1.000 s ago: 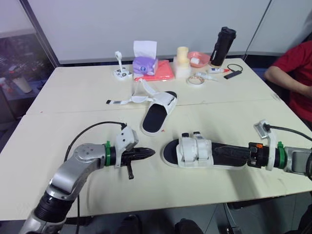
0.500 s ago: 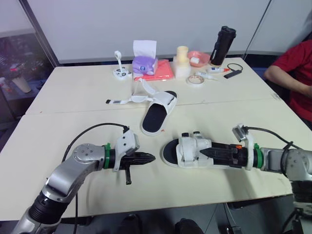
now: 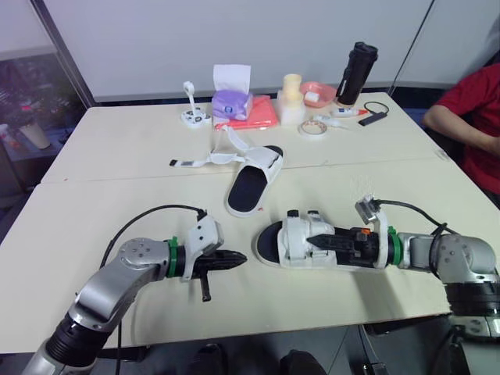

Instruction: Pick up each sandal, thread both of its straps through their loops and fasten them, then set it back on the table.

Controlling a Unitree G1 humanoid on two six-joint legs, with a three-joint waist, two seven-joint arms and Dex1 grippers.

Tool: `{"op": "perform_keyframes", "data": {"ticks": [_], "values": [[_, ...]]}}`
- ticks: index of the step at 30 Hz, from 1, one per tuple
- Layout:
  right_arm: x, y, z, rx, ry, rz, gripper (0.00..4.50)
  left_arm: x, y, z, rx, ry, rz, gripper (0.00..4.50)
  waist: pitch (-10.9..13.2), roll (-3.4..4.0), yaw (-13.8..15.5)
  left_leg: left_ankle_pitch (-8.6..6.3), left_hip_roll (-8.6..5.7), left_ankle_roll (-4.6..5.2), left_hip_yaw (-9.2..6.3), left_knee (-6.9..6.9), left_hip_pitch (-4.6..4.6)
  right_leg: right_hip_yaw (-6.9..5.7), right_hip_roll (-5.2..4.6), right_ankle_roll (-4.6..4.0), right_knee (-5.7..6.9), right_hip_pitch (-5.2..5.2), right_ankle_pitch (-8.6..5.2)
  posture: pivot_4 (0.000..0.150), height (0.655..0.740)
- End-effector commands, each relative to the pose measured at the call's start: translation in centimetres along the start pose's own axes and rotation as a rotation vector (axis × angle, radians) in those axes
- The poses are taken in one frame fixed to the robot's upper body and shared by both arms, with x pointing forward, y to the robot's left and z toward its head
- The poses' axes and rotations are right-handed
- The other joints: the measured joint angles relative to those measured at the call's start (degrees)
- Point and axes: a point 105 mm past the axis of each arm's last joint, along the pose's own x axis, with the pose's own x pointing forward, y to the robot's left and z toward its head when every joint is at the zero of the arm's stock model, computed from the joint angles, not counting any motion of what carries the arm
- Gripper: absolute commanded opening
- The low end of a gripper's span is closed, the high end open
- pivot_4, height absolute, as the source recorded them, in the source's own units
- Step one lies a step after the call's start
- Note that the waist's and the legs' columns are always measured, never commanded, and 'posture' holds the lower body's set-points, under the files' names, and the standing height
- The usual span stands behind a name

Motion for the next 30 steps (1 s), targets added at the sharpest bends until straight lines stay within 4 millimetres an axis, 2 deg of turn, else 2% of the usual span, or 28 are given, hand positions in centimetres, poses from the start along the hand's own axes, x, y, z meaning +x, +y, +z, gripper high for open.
{"op": "perform_keyframes", "data": {"ticks": [1, 3, 7, 10, 13, 17, 21, 25, 28, 30], "values": [[-1.1, 1.8, 3.9, -0.098, -0.186, 0.010, 0.07, -0.1, -0.1, 0.7, 0.027, -0.019, 0.009, 0.00, 0.00, 0.00, 0.02, 0.00, 0.00, 0.00, 0.01, 0.01, 0.00, 0.01, 0.00, 0.00, 0.04, -0.02, 0.00, 0.150, 0.7400], [-2.0, 2.1, 6.5, -0.133, -0.350, -0.026, 0.07, -0.1, 0.1, 0.7, 0.025, -0.024, 0.017, 0.00, 0.02, -0.02, 0.00, 0.00, 0.00, -0.01, 0.02, 0.02, -0.01, 0.07, 0.00, 0.01, 0.15, -0.09, 0.00, 0.150, 0.7400], [-5.0, 1.4, 12.4, -0.153, -0.776, -0.229, 0.07, 0.1, 0.4, 0.9, 0.024, -0.040, 0.026, 0.00, 0.04, 0.00, -0.09, 0.08, -0.01, -0.13, 0.18, 0.05, -0.03, 0.22, 0.00, 0.02, 0.53, -0.36, -0.02, 0.150, 0.7400], [-6.9, 0.2, 14.9, -0.144, -1.029, -0.438, 0.07, 0.3, 0.7, 1.1, 0.030, -0.055, 0.034, 0.00, 0.03, 0.00, -0.10, 0.14, 0.02, -0.23, 0.20, 0.02, -0.03, 0.23, 0.02, 0.02, 0.62, -0.44, -0.02, 0.150, 0.7400], [-8.2, -1.6, 15.7, -0.091, -1.194, -0.646, 0.07, 0.4, 1.2, 1.4, 0.042, -0.067, 0.047, 0.00, 0.02, 0.02, -0.13, 0.15, 0.02, -0.23, 0.23, -0.01, -0.09, 0.25, 0.02, 0.02, 0.64, -0.52, -0.02, 0.150, 0.7400], [-9.3, -4.6, 15.6, 0.048, -1.385, -0.862, 0.07, 0.7, 2.0, 1.8, 0.050, -0.087, 0.074, 0.00, 0.02, 0.06, -0.40, 0.22, 0.02, -0.31, 0.34, 0.02, -0.43, 0.32, 0.02, 0.02, 0.80, -0.94, -0.01, 0.150, 0.7400], [-9.6, -6.3, 15.6, 0.152, -1.474, -0.910, 0.07, 0.8, 2.3, 2.0, 0.054, -0.097, 0.090, 0.00, 0.11, 0.25, -0.58, 0.24, 0.05, -0.32, 0.51, 0.00, -0.46, 0.44, 0.02, 0.01, 0.87, -1.09, -0.01, 0.150, 0.7400], [-9.1, -7.6, 15.4, 0.175, -1.460, -0.933, 0.07, 0.8, 2.4, 2.0, 0.050, -0.101, 0.102, 0.00, 0.11, 0.25, -0.94, 0.25, 0.11, -0.33, 0.64, 0.00, -0.50, 0.48, 0.02, 0.01, 1.02, -1.25, -0.01, 0.150, 0.7400], [-8.8, -8.5, 14.8, 0.189, -1.422, -0.929, 1.25, 0.8, 2.4, 2.1, 0.049, -0.104, 0.108, 0.00, 0.10, 0.25, -1.35, 0.25, 0.13, -0.33, 0.66, 0.03, -0.50, 0.48, 0.02, 0.01, 1.08, -1.25, -0.01, 0.150, 0.7400], [-8.9, -8.6, 14.7, 0.189, -1.416, -0.929, 2.40, 0.8, 2.5, 2.2, 0.050, -0.106, 0.111, 0.00, 0.11, 0.25, -1.76, 0.26, 0.13, -0.30, 0.67, 0.05, -0.50, 0.49, 0.02, 0.01, 1.15, -1.25, -0.01, 0.150, 0.7400]]}}
